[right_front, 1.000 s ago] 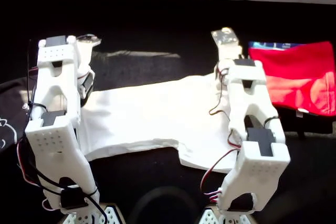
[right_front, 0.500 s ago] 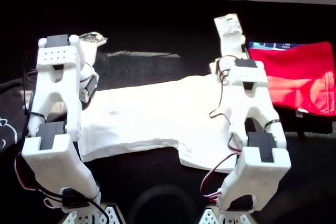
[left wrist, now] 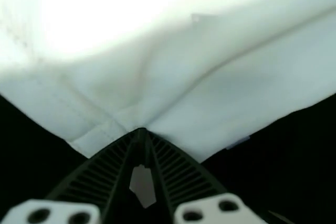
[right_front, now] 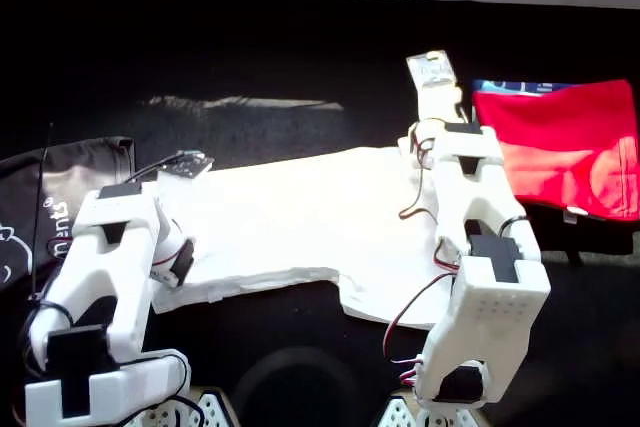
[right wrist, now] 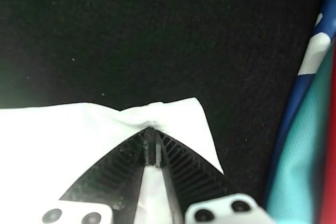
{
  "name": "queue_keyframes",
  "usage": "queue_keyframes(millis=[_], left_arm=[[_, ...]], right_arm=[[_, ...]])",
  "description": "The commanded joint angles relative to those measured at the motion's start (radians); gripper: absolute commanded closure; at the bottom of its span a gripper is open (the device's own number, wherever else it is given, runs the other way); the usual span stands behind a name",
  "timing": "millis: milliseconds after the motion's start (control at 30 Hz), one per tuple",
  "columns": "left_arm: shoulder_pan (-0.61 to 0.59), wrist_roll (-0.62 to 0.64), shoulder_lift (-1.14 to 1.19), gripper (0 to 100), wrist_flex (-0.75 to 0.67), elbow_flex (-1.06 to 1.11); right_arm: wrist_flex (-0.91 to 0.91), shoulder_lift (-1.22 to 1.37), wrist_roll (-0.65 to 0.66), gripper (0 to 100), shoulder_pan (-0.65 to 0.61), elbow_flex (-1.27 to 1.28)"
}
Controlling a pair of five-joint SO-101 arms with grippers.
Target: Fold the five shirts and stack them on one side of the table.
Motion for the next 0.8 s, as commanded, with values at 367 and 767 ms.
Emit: queue_keyframes(millis=[367,767], left_arm=[[-0.079,-0.017,-0.295,99,0.138,0.016],[-0.082,-0.018,-0.524,99,-0.017,0.28]], right_arm=[[0.291,-0.549,-0.003,99.1,-0.024,0.091],[0.3,-1.035,0.066,99.0,-0.292,0.756]])
